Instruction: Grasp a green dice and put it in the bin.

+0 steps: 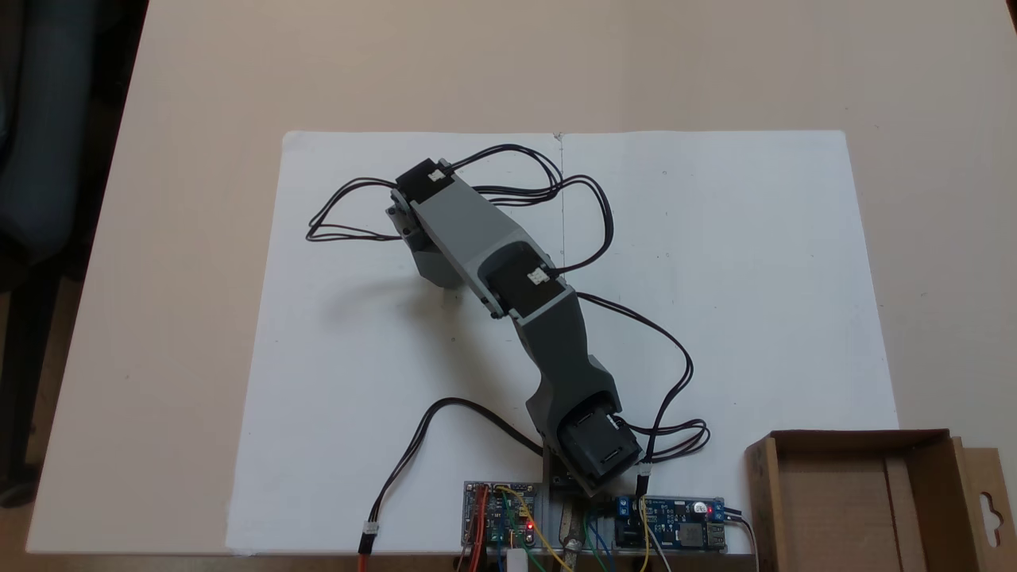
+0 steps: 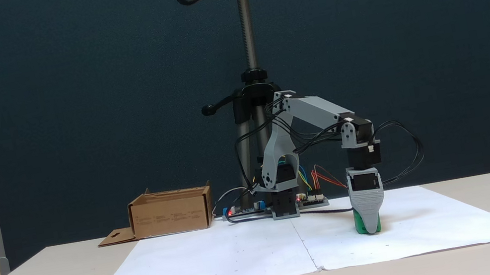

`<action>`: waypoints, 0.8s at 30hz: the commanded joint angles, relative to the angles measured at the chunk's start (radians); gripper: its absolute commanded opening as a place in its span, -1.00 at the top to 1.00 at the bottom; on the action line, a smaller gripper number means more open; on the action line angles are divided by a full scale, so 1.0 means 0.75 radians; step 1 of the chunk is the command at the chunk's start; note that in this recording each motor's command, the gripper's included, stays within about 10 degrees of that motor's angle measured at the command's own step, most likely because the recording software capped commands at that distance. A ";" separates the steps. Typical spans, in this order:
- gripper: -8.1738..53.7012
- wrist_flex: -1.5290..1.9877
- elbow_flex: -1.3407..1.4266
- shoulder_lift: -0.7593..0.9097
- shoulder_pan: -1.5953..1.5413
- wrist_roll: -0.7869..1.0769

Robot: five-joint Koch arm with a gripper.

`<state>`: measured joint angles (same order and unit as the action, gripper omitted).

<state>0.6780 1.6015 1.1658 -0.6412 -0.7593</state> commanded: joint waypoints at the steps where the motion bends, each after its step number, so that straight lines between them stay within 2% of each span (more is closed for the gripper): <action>1: -0.34 -0.031 -0.006 0.020 -0.016 -0.108; 24: -0.43 -0.049 0.000 0.020 0.002 -0.100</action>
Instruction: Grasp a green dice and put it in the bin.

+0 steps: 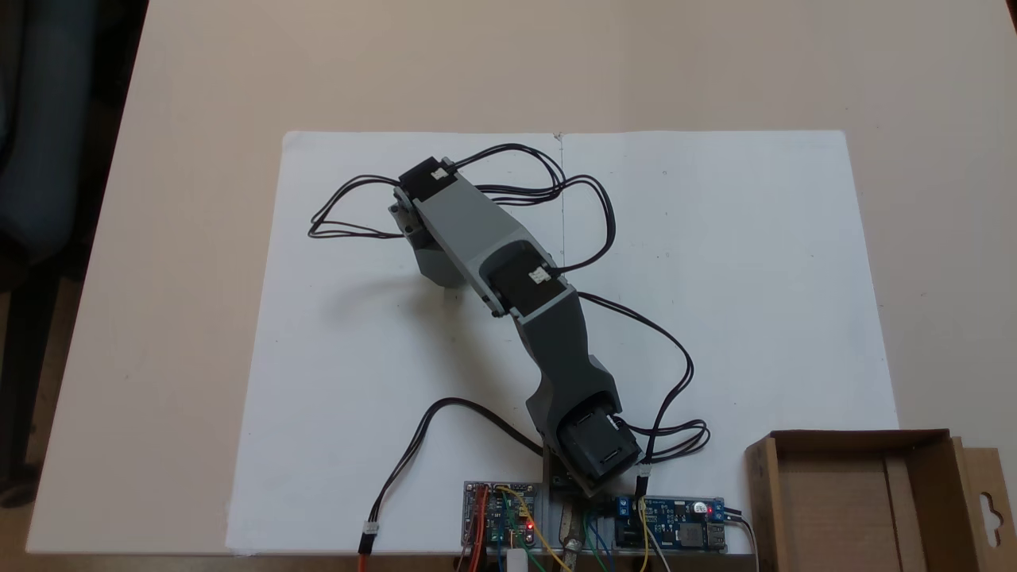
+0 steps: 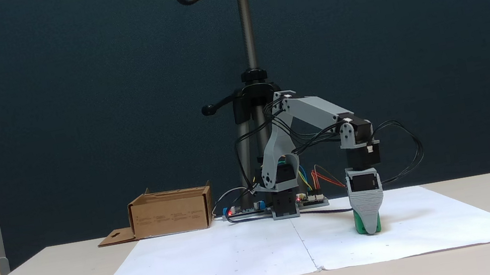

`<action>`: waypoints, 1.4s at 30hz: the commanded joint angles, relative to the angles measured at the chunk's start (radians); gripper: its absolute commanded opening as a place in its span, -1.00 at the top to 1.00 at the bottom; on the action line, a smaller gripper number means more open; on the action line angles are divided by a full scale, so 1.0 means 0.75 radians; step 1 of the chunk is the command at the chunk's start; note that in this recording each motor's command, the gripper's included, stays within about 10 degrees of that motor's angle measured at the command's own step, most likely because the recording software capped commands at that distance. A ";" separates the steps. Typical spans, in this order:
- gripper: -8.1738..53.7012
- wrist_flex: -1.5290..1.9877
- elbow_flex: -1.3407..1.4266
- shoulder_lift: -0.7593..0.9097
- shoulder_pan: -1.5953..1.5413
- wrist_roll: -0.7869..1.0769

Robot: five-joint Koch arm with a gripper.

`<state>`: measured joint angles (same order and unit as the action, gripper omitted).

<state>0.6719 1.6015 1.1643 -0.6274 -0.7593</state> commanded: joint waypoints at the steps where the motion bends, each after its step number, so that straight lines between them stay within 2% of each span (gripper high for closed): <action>1: -0.43 -0.043 0.000 0.022 -0.014 -0.100; 18: -0.51 -0.074 0.000 0.020 0.010 -0.067; 37: -0.49 -0.092 0.022 0.016 0.033 -0.057; 39: -0.35 -0.092 0.031 0.018 0.027 -0.051; 42: -0.24 -0.096 0.037 0.018 0.022 -0.047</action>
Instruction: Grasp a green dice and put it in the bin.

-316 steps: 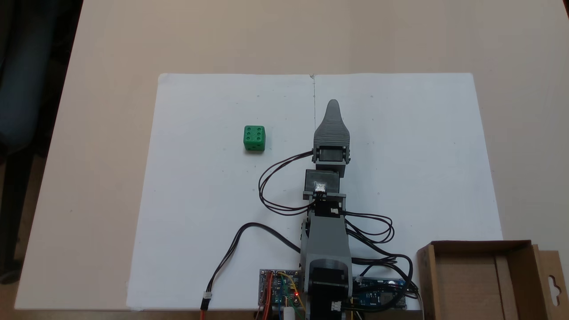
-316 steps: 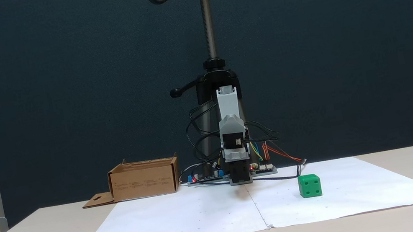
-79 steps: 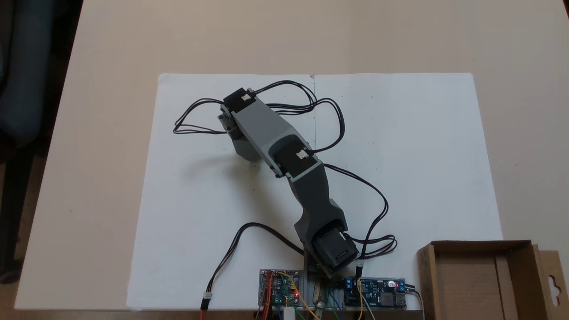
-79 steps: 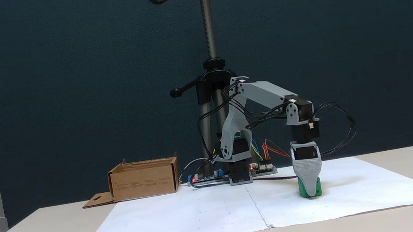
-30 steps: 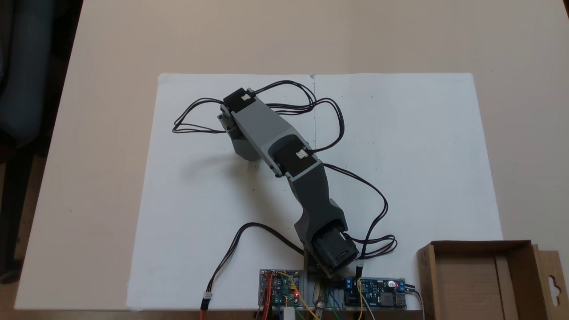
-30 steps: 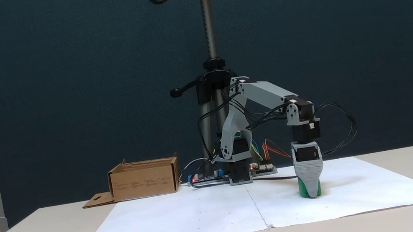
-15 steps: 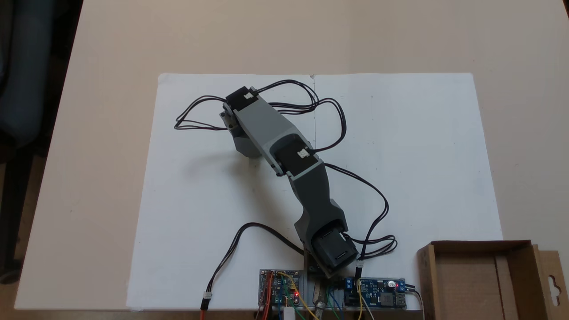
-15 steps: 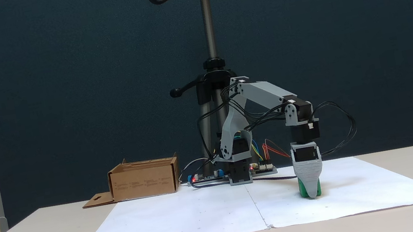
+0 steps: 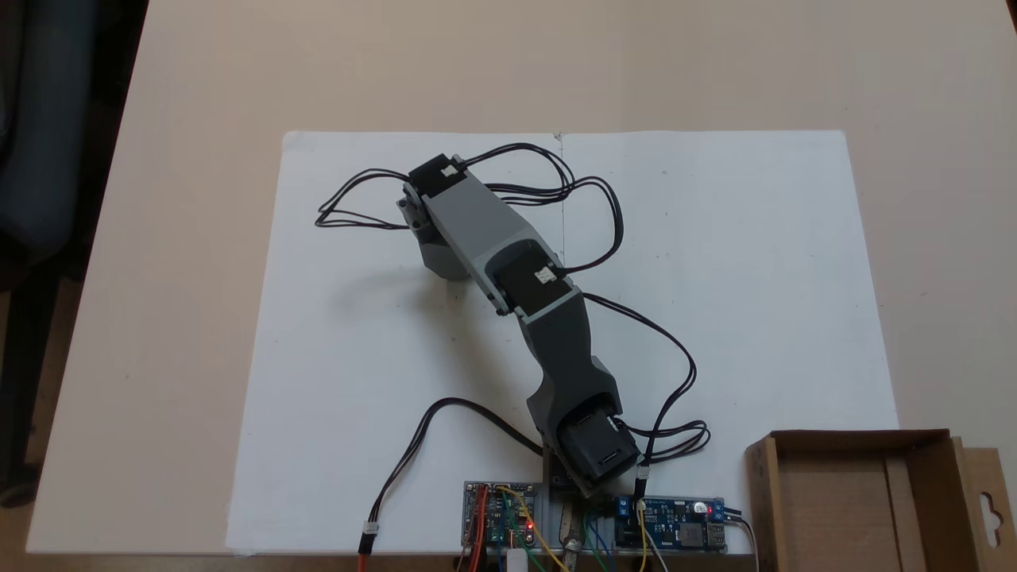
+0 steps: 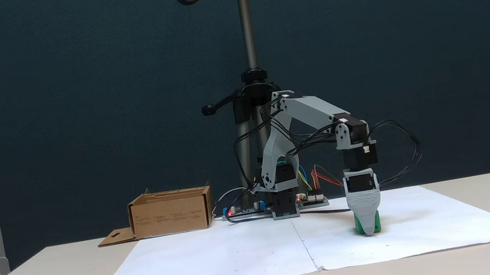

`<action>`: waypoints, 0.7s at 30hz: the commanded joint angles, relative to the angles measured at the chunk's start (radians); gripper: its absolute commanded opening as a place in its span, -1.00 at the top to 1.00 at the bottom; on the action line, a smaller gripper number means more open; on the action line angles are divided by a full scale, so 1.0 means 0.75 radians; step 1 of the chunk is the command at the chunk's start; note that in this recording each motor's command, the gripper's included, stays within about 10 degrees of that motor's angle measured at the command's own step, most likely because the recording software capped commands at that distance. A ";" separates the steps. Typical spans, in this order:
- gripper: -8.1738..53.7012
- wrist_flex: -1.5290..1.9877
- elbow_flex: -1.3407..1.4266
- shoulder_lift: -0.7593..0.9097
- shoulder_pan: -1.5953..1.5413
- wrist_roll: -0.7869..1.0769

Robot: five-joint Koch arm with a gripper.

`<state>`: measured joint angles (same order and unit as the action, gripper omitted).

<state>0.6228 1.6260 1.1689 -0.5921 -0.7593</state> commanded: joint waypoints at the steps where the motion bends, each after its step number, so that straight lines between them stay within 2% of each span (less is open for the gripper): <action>1: -0.24 -0.033 0.004 0.010 -0.025 -0.047; 5: -0.07 -0.070 0.025 0.010 -0.025 -0.033; 9: 0.36 -0.180 0.076 0.018 -0.018 -0.033; 16: 0.36 -0.213 0.098 0.061 -0.014 0.012; 21: 0.36 -0.211 0.129 0.196 0.020 0.233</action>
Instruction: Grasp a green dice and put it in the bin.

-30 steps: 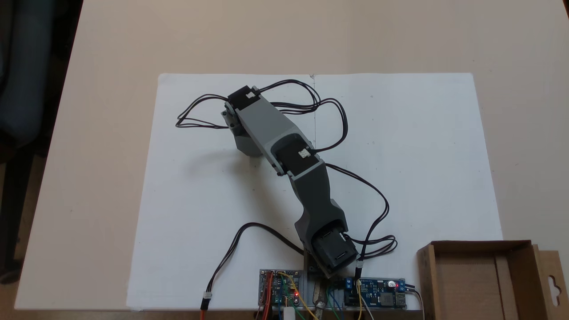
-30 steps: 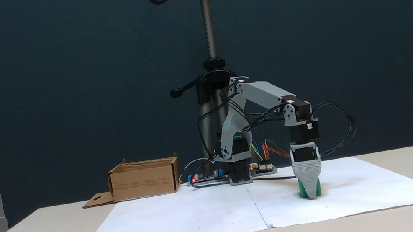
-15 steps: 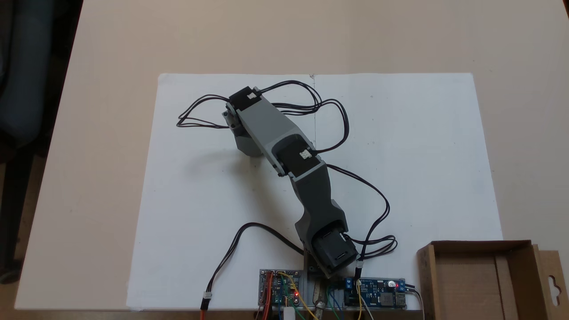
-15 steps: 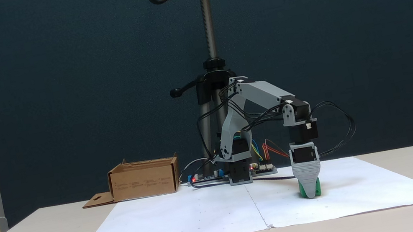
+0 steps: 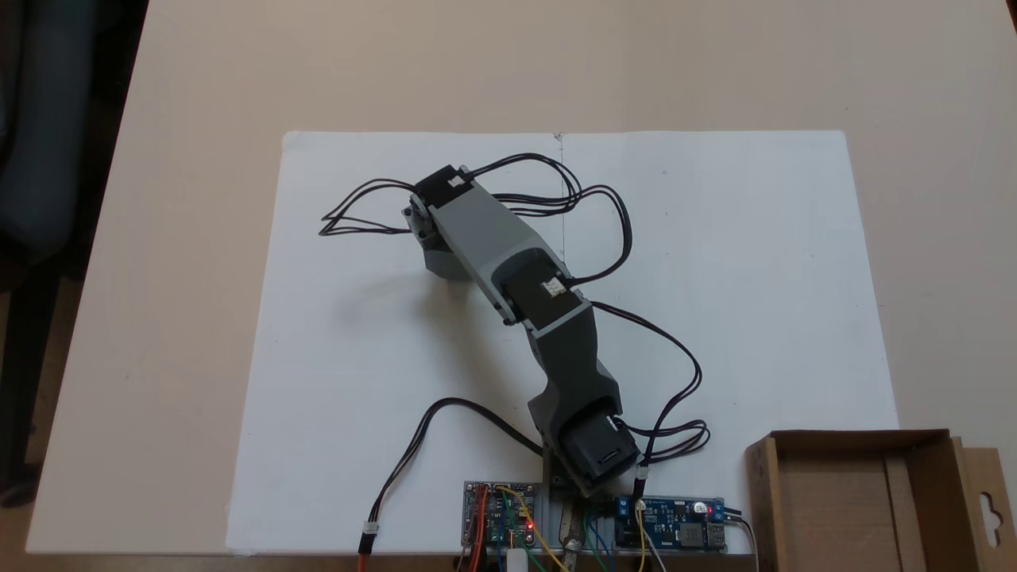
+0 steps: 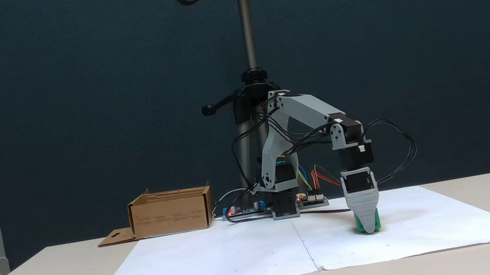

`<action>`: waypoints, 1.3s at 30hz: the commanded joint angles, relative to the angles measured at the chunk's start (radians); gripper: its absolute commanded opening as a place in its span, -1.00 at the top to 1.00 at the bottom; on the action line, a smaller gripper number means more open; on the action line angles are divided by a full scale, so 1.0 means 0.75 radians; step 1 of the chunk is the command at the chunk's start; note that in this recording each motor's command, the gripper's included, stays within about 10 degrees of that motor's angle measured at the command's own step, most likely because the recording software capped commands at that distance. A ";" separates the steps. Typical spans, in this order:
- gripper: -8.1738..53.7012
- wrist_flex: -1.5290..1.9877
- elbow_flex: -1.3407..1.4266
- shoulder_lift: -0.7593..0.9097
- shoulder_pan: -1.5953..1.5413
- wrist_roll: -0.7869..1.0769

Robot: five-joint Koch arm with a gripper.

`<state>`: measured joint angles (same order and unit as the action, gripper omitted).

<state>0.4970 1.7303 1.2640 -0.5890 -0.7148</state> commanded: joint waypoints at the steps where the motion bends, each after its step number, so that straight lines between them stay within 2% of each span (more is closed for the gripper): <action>1: 0.36 -0.043 -0.010 0.094 0.043 0.213; 6: 0.36 -0.033 -0.018 0.356 0.235 0.505; 14: 0.36 -0.018 -0.174 0.401 0.509 0.712; 17: 0.36 0.035 -0.268 0.401 0.612 0.740; 21: 0.36 0.497 -0.417 0.548 1.047 0.749; 27: 0.36 0.967 -0.863 0.552 1.387 0.751; 30: 0.36 1.090 -1.017 0.548 1.585 0.773; 39: 0.36 1.133 -1.047 0.495 2.098 0.775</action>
<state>1.2809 0.9802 1.6276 0.9265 -0.1810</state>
